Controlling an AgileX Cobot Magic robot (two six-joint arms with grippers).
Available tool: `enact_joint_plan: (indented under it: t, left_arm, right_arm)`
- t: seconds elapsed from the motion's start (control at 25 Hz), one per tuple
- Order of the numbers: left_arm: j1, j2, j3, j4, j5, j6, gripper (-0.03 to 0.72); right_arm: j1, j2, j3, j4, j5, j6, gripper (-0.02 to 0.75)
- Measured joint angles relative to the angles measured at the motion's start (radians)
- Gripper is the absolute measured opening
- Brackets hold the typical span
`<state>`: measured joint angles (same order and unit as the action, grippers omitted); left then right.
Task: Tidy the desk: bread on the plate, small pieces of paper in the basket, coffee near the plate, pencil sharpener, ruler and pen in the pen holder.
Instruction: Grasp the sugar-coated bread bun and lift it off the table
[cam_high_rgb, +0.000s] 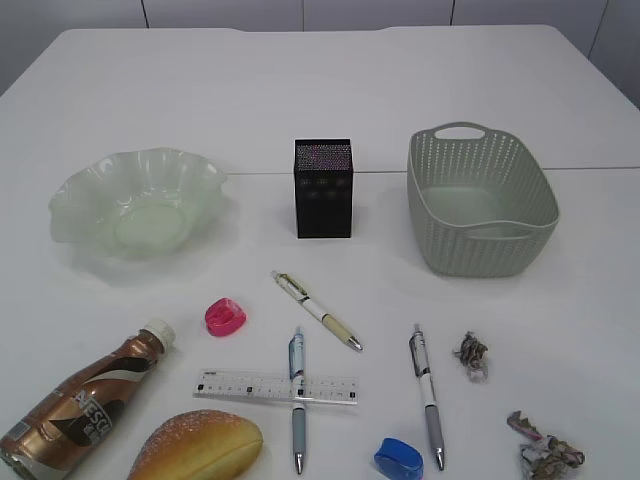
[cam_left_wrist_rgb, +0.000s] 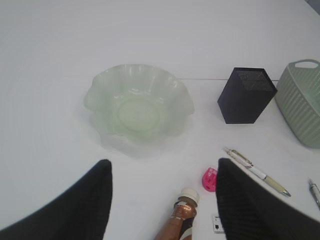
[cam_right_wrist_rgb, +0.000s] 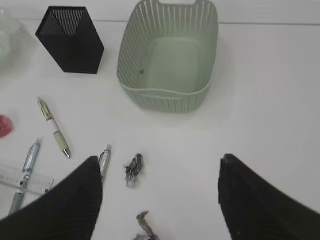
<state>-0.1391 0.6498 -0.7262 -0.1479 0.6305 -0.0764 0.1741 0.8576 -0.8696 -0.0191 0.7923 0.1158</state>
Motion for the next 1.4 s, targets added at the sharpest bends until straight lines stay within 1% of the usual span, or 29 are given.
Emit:
enact_joint_plan:
  t: [0.16, 0.32, 0.48, 0.6, 0.76, 0.92, 1.0, 1.08, 1.2, 1.36, 1.4]
  left_arm:
    - [-0.001, 0.057, -0.031, 0.003, 0.014, 0.0, 0.48]
    - [-0.003, 0.128, -0.05, 0.004, 0.054, -0.002, 0.48]
    - [-0.003, 0.185, -0.057, 0.004, 0.079, -0.002, 0.48]
    - [-0.003, 0.246, -0.093, 0.01, 0.108, -0.002, 0.479]
    - [-0.01, 0.338, -0.168, 0.012, 0.147, 0.008, 0.479]
    - [-0.039, 0.426, -0.237, 0.015, 0.212, 0.051, 0.479]
    - [-0.043, 0.465, -0.257, 0.015, 0.237, 0.065, 0.479]
    - [-0.045, 0.483, -0.267, 0.015, 0.249, 0.087, 0.479]
    - [-0.053, 0.489, -0.279, 0.015, 0.273, 0.166, 0.479]
    - [-0.074, 0.489, -0.295, 0.005, 0.291, 0.204, 0.479]
    - [-0.08, 0.489, -0.297, -0.007, 0.298, 0.23, 0.479]
  right_arm:
    - [0.026, 0.057, -0.011, -0.004, 0.03, 0.0, 0.532]
    - [0.031, 0.065, -0.013, -0.006, 0.038, 0.0, 0.532]
    - [0.076, 0.072, -0.014, -0.014, 0.039, 0.0, 0.531]
    - [0.101, 0.101, -0.02, -0.014, 0.054, 0.0, 0.531]
    - [0.106, 0.165, -0.026, -0.014, 0.079, 0.0, 0.531]
    - [0.106, 0.206, -0.026, -0.016, 0.092, 0.0, 0.532]
    - [0.106, 0.218, -0.028, -0.016, 0.094, 0.0, 0.532]
    - [0.106, 0.226, -0.037, -0.016, 0.101, 0.0, 0.532]
    - [0.106, 0.245, -0.073, -0.016, 0.12, 0.0, 0.531]
    - [0.106, 0.278, -0.12, -0.016, 0.156, 0.0, 0.531]
    - [0.106, 0.284, -0.129, -0.018, 0.169, 0.0, 0.531]
